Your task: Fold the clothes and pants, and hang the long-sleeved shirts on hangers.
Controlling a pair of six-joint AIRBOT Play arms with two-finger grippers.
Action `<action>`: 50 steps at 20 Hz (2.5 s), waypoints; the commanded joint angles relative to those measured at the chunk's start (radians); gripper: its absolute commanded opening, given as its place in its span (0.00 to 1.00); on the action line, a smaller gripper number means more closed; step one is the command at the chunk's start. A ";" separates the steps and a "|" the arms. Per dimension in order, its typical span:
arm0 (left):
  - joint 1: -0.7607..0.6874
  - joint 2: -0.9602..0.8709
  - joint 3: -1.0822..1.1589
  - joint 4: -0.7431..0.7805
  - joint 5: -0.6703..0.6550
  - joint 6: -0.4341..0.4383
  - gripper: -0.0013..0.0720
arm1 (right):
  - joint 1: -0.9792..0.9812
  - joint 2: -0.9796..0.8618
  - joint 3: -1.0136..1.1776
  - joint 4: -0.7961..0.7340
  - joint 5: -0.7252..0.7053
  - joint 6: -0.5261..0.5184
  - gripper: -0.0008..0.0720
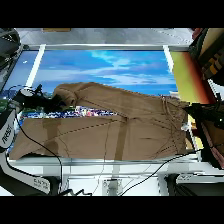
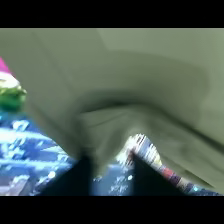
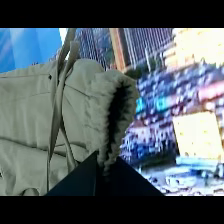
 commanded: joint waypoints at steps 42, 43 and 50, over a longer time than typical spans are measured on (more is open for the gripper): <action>0.170 0.251 0.223 0.741 0.003 0.145 0.04 | 0.000 0.001 0.001 0.104 -0.003 0.005 0.06; 0.192 0.242 0.161 0.741 0.003 0.144 0.04 | 0.000 0.001 0.001 0.104 -0.003 0.005 0.06; 0.239 0.149 -0.052 0.741 0.086 0.144 0.04 | 0.001 0.000 0.001 0.103 -0.044 0.005 0.06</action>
